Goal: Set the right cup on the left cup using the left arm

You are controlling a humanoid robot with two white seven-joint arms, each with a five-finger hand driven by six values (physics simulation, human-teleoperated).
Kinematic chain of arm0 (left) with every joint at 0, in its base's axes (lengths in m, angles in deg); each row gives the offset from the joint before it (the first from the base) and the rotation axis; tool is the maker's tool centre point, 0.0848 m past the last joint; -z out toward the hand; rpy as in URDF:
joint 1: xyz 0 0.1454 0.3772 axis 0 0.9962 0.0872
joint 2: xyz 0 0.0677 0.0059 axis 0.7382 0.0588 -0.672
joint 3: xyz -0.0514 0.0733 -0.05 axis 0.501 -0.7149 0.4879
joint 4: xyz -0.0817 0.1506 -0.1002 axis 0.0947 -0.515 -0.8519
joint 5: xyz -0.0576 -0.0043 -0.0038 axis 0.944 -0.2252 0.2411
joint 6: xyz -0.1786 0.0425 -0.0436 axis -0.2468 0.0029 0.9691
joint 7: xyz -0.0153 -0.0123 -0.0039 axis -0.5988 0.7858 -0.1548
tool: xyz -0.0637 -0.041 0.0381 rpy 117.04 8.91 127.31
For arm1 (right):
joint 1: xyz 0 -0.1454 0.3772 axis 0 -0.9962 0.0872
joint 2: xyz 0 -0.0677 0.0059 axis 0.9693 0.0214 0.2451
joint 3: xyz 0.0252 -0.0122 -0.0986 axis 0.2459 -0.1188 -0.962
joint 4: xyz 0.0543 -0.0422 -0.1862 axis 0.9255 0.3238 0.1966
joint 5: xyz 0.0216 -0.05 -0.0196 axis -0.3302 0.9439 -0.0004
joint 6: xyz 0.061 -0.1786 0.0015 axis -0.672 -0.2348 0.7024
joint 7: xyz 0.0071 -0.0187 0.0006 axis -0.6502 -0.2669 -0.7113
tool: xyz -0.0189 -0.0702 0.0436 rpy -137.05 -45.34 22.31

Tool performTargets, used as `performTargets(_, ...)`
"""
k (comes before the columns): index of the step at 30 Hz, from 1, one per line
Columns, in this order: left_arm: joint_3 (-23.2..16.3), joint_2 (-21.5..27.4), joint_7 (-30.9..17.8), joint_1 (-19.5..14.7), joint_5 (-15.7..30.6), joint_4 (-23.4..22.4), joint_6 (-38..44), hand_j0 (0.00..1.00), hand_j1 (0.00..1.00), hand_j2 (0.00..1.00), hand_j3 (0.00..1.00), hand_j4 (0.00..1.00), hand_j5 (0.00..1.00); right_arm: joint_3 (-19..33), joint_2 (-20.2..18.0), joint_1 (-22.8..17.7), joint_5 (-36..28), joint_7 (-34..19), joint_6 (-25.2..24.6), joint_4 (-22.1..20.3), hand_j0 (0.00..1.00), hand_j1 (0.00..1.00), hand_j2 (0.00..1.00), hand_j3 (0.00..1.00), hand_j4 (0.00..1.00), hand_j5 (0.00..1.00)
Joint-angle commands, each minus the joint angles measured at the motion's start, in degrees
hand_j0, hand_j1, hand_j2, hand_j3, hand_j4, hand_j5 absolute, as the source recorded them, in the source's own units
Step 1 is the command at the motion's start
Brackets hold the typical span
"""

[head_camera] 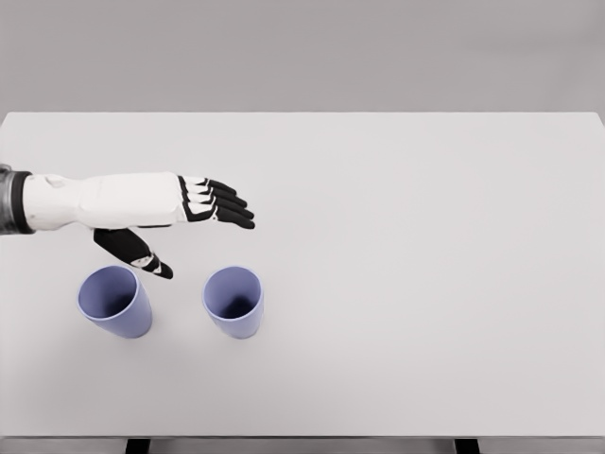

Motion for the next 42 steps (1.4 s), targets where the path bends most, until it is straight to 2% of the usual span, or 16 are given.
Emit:
performTargets(1,-0.13,-0.04,0.03,0.00,0.23,0.04,0.17,1.00,1.00,1.00,1.00,1.00,1.00,-0.04,0.00,-0.09,-0.07,0.25,-0.09,0.03,1.00,1.00,1.00,1.00,1.00,1.00)
performTargets(5,-0.84,-0.48,0.03,-0.26,-0.83,-0.05,0.17,1.00,1.00,1.00,1.00,1.00,1.00,0.13,0.00,-0.35,-0.15,-0.01,-0.09,0.47,1.00,1.00,1.00,1.00,1.00,1.00)
performTargets(7,-0.84,-0.57,0.03,0.79,-5.22,0.04,0.17,1.00,1.00,1.00,1.00,1.00,1.00,-0.05,0.00,-0.35,-0.15,-0.01,-0.09,0.47,1.00,1.00,1.00,1.00,1.00,1.00)
performTargets(10,-0.93,-0.66,0.03,2.38,-7.51,-0.05,0.17,1.00,1.00,1.00,1.00,1.00,1.00,0.22,0.00,-0.35,-0.15,-0.01,-0.09,0.47,1.00,1.00,1.00,1.00,1.00,1.00)
performTargets(13,-0.93,-2.67,0.03,2.64,-7.51,0.04,0.17,1.00,1.00,1.00,1.00,1.00,1.00,0.30,0.00,-0.35,-0.15,-0.01,-0.09,0.47,1.00,1.00,1.00,1.00,1.00,1.00)
performTargets(16,-4.00,-4.00,0.03,2.55,-8.04,-0.05,0.17,1.00,1.00,1.00,1.00,1.00,1.00,0.22,0.00,-0.35,-0.15,-0.01,-0.09,0.47,1.00,1.00,1.00,1.00,1.00,1.00)
performTargets(31,-4.09,-4.96,0.03,3.61,-9.09,-0.23,0.17,1.00,1.00,1.00,1.00,1.00,1.00,0.31,0.00,-0.35,-0.15,-0.01,-0.09,0.47,1.00,1.00,1.00,1.00,1.00,1.00)
performTargets(37,-4.09,-6.37,0.03,3.43,-11.02,-3.04,0.17,1.00,1.00,1.00,1.00,1.00,1.00,0.31,0.00,-0.35,-0.15,-0.01,-0.09,0.47,1.00,1.00,1.00,1.00,1.00,1.00)
performTargets(42,-4.09,-7.25,0.03,3.96,-11.29,-3.13,0.17,1.00,1.00,1.00,1.00,1.00,1.00,0.31,0.00,-0.35,-0.15,-0.01,-0.09,0.47,1.00,1.00,1.00,1.00,1.00,1.00)
